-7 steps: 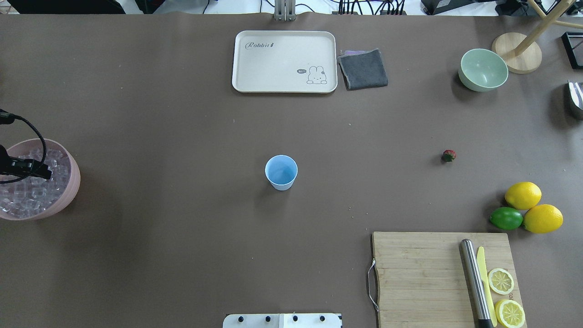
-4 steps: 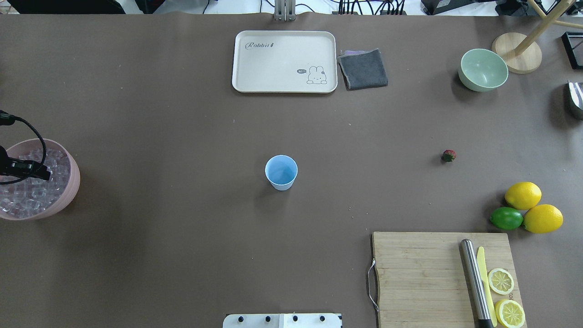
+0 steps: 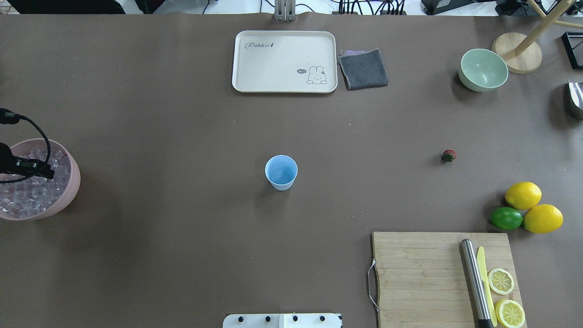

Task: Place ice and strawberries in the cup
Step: 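Lower the left gripper into the pink bowl and grasp an ice cube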

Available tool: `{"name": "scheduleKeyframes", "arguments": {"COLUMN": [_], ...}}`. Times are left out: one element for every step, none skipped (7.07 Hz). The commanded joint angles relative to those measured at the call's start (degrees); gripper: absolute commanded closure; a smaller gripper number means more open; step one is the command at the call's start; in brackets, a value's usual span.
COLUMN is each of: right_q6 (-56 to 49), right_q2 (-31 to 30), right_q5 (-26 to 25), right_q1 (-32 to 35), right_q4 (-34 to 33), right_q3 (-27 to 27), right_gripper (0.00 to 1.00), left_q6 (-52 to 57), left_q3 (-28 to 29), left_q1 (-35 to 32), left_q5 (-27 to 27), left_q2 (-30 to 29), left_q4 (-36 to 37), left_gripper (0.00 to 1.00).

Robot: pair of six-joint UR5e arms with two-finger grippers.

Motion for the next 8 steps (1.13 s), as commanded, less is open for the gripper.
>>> {"name": "scheduleKeyframes", "arguments": {"right_q6": [0.0,0.0,0.0,0.0,-0.09,-0.09,-0.09,0.0], "right_q2": [0.01,0.01,-0.07,-0.08,0.01,0.01,0.01,0.01], "right_q5": [0.0,0.0,0.0,0.0,0.0,0.0,0.0,0.0], "right_q1": [0.0,-0.09,0.0,-0.09,0.0,0.0,0.0,0.0], "right_q4": [0.0,0.0,0.0,0.0,0.0,0.0,0.0,0.0], "right_q3": [-0.26,-0.27,-0.35,-0.35,-0.35,-0.53,-0.7,-0.7], "right_gripper": [0.0,0.0,0.0,0.0,0.0,0.0,0.0,0.0], "left_q6": [0.09,0.09,0.09,0.09,0.09,0.09,2.26,5.24], "left_q3": [0.09,0.7,0.79,0.79,0.7,0.7,0.62,0.61], "left_q1": [0.01,0.01,0.09,0.09,0.09,0.09,0.01,-0.43], "left_q5": [0.0,0.09,0.09,0.09,-0.08,-0.35,-0.7,-0.7], "left_q2": [-0.19,-0.27,-0.27,-0.36,-0.71,-1.06,-0.98,-0.8], "left_q4": [0.0,0.0,0.0,0.0,0.0,0.17,0.18,0.35], "left_gripper": [0.42,0.49,0.55,0.71,0.96,0.99,1.0,1.0]}}
